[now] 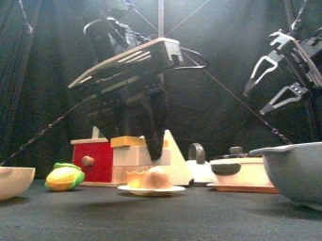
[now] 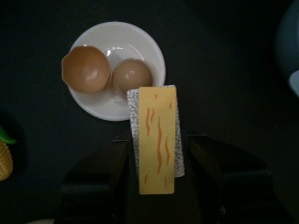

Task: Place egg sushi left of corn

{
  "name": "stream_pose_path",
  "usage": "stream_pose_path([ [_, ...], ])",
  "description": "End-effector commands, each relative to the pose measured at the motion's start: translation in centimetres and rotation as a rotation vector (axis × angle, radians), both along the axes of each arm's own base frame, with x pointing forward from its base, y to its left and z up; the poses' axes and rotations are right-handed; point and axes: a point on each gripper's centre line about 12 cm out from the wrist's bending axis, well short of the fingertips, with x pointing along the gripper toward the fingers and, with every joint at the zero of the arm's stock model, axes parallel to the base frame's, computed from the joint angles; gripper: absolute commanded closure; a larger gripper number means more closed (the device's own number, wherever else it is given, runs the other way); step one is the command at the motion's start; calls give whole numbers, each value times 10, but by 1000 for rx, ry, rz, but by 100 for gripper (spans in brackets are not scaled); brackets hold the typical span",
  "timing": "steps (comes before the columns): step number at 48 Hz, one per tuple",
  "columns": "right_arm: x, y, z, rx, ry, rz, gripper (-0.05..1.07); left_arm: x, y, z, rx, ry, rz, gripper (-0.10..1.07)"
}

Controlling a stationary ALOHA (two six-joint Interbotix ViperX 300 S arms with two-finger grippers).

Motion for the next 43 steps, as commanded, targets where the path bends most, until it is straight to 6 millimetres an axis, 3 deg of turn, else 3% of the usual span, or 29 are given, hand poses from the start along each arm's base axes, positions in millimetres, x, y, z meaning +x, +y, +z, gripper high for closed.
stream_pose_path([
  [1,4,2,8,10,-25,0,2,1,3,18,-6,-39,5,39],
  [10,4,2,9,8,-26,-1,2,-13,11,34,15,-28,37,39],
  [23,4,1,8,14,-27,-6,2,-58,33,65,85,46,145,39],
  [43,4,-14,9,14,-28,-79,2,-146,72,64,19,91,323,39],
])
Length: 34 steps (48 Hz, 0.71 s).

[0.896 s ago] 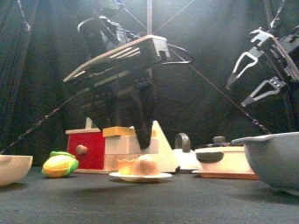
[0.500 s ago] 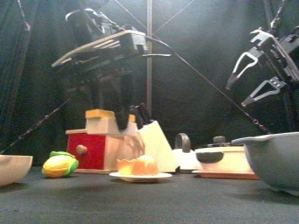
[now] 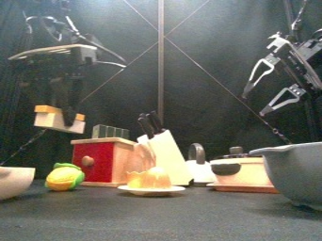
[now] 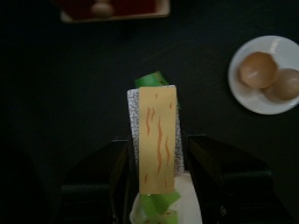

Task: Place egg sushi left of corn

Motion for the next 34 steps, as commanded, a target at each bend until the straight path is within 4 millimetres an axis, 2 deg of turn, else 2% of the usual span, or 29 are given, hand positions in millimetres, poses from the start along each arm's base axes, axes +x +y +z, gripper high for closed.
stream_pose_path([
  [1,4,-3,9,6,-26,-19,2,-22,11,7,-21,-43,60,39],
  [8,5,-7,8,8,-27,-42,2,-57,22,-4,-34,-69,146,39],
  [16,11,-8,13,-1,-32,-51,2,-81,29,-20,-82,-142,188,39],
  [22,19,-5,19,-13,-43,-42,2,-92,34,-32,-103,-168,209,39],
  [34,35,-1,17,-25,-27,-8,2,-106,42,-48,-96,-160,218,39],
])
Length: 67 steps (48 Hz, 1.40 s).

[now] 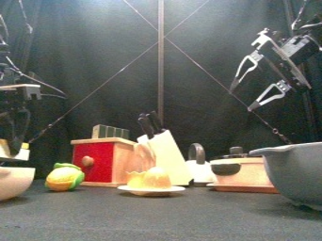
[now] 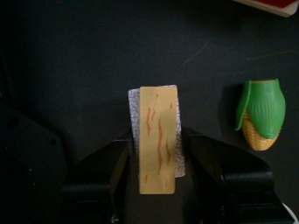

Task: Place egg sushi left of corn

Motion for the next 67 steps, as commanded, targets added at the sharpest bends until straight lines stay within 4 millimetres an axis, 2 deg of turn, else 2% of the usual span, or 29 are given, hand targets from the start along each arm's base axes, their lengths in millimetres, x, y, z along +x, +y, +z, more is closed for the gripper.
stream_pose_path([
  [1,9,0,8,7,-25,6,2,1,4,0,7,-13,6,39],
  [15,22,-4,5,9,-3,-13,2,-1,13,-15,-47,-62,13,39],
  [30,24,-6,4,15,-2,-14,2,5,16,-16,-39,-95,-25,38],
  [50,32,-7,-7,30,33,3,2,11,14,-14,-49,-130,-60,15],
  [67,33,-9,-9,28,39,9,2,14,13,-12,-50,-140,-59,13],
])
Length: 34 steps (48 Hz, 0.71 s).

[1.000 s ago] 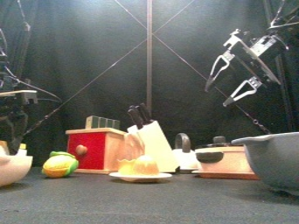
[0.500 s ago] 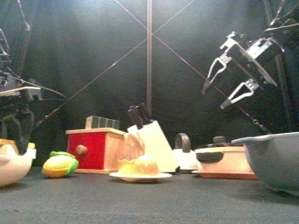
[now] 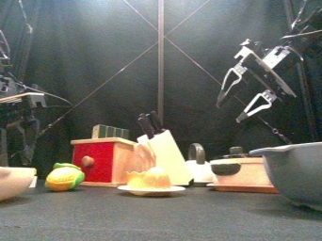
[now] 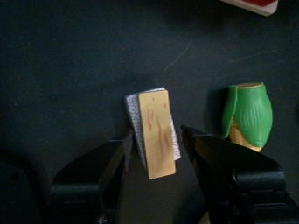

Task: Place egg sushi left of corn

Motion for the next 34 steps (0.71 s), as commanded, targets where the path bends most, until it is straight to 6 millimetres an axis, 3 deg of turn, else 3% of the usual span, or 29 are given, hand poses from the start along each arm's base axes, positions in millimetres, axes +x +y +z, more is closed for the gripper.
stream_pose_path([
  [1,4,-1,9,-3,-29,-3,2,7,0,6,-1,-23,0,13],
  [34,8,-3,6,11,-21,-10,2,4,1,4,13,-16,-18,13],
])
